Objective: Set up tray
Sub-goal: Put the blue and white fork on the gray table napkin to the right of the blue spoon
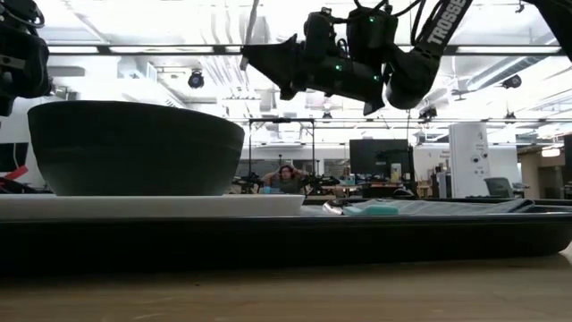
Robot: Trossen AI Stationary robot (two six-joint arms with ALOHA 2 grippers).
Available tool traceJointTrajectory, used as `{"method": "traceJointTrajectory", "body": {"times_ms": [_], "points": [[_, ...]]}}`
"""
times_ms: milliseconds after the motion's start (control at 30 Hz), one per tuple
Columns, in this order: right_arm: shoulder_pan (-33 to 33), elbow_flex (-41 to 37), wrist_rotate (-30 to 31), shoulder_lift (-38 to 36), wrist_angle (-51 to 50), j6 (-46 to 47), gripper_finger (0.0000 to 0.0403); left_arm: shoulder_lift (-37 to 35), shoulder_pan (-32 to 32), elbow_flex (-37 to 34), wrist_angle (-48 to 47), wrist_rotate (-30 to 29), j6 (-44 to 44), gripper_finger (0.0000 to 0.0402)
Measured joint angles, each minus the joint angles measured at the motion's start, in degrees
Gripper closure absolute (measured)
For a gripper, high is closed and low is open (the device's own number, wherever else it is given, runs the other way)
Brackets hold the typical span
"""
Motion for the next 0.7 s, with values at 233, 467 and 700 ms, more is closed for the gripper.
{"method": "traceJointTrajectory", "body": {"times_ms": [233, 467, 700], "points": [[-0.04, 0.16, 0.0, 0.0, -0.82, -0.16, 0.0368, 0.0, 0.0, -0.01, 0.0, -0.02, 0.01, 0.0304], [-0.37, 0.16, -0.05, 0.0, -1.59, -0.99, 0.0368, 0.0, 0.01, 0.0, 0.0, -0.01, -0.01, 0.0304], [-0.72, 0.99, -0.04, 0.0, -5.39, -1.01, 0.0369, 0.0, 0.02, -0.06, 0.87, -0.37, 14.1, 0.0304]]}}
